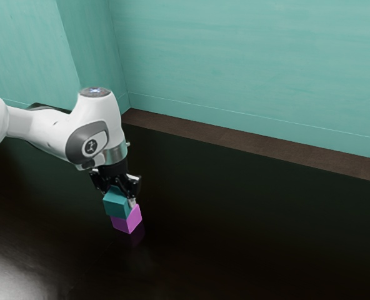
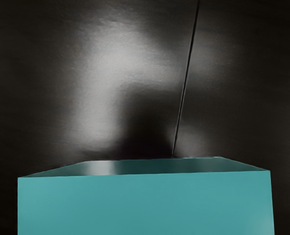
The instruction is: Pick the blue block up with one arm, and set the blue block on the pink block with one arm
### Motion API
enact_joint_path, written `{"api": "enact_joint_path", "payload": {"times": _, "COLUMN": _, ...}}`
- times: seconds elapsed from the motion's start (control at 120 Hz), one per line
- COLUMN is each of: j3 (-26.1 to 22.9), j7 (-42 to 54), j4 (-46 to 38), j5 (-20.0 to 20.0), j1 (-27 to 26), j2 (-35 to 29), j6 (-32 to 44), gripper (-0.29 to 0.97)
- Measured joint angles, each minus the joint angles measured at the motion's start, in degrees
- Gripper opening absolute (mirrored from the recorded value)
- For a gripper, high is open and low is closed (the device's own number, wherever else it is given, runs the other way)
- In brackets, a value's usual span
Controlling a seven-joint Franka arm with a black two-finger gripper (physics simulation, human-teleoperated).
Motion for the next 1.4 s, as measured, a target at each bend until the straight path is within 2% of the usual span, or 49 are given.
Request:
{"api": "enact_joint_path", "payload": {"times": 0.5, "j3": 1.11, "j7": 0.01, "j4": 0.91, "j5": -0.24, "j1": -0.02, "j2": 2.42, "j6": 4.05, "gripper": 0.37}}
{"api": "enact_joint_path", "payload": {"times": 1.4, "j3": 2.5, "j7": 0.01, "j4": -1.05, "j5": -0.37, "j1": -0.02, "j2": 1.96, "j6": 6.25, "gripper": 0.37}}
